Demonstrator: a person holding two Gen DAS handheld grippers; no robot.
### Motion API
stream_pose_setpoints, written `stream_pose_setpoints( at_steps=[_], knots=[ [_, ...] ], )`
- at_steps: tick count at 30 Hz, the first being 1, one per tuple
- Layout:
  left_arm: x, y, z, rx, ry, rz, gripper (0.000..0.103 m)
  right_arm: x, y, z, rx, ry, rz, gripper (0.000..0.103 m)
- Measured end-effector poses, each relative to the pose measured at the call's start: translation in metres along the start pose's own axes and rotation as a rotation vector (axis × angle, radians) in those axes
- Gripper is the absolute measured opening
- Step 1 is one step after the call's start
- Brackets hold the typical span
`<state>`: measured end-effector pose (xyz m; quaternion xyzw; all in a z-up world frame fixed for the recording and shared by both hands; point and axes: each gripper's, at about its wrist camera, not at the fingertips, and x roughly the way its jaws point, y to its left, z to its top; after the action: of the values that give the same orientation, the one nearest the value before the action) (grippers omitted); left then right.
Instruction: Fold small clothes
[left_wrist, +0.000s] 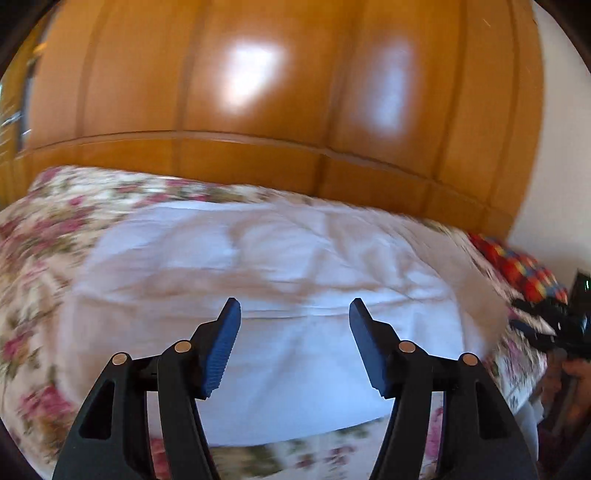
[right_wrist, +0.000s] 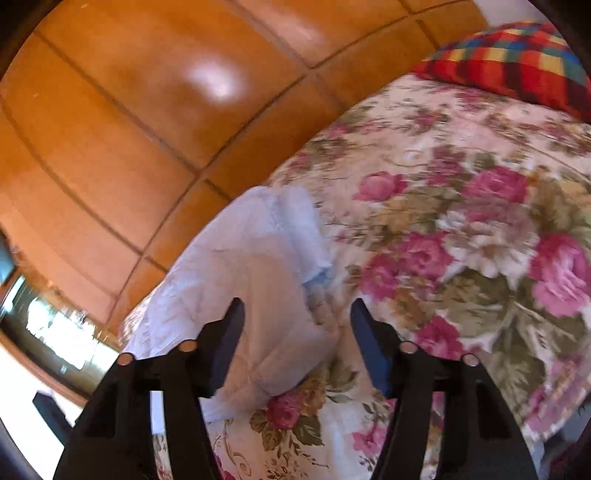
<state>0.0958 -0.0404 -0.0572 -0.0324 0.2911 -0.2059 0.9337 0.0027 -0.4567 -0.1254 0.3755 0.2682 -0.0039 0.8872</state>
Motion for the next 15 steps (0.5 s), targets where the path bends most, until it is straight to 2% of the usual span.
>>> stream_pose_setpoints(
  at_steps=[2, 3, 4, 6, 7, 9, 11, 15],
  knots=[
    [0.023, -0.014, 0.0, 0.071, 0.054, 0.0, 0.06, 0.013, 0.008, 0.0, -0.071, 0.067, -0.003, 0.051],
    [0.032, -0.021, -0.003, 0.099, 0.084, 0.015, 0.06, 0.02, 0.012, 0.0, -0.111, 0.105, -0.024, 0.039],
    [0.042, -0.025, -0.006, 0.125, 0.12, 0.046, 0.06, 0.024, 0.019, -0.003, -0.178, 0.128, -0.085, 0.03],
    [0.065, -0.026, -0.012, 0.143, 0.216, 0.093, 0.06, 0.022, 0.024, -0.004, -0.233, 0.15, -0.099, 0.023],
    [0.068, -0.023, -0.014, 0.132, 0.228, 0.097, 0.06, 0.019, 0.021, -0.004, -0.219, 0.158, -0.091, 0.02],
    [0.069, -0.018, -0.018, 0.112, 0.233, 0.103, 0.06, 0.018, 0.01, -0.003, -0.16, 0.177, -0.078, 0.018],
    [0.072, -0.02, -0.02, 0.138, 0.238, 0.111, 0.06, 0.024, -0.007, -0.006, -0.09, 0.193, -0.068, 0.018],
    [0.077, -0.018, -0.021, 0.149, 0.237, 0.123, 0.061, 0.031, -0.015, -0.016, -0.085, 0.163, -0.055, 0.021]
  ],
)
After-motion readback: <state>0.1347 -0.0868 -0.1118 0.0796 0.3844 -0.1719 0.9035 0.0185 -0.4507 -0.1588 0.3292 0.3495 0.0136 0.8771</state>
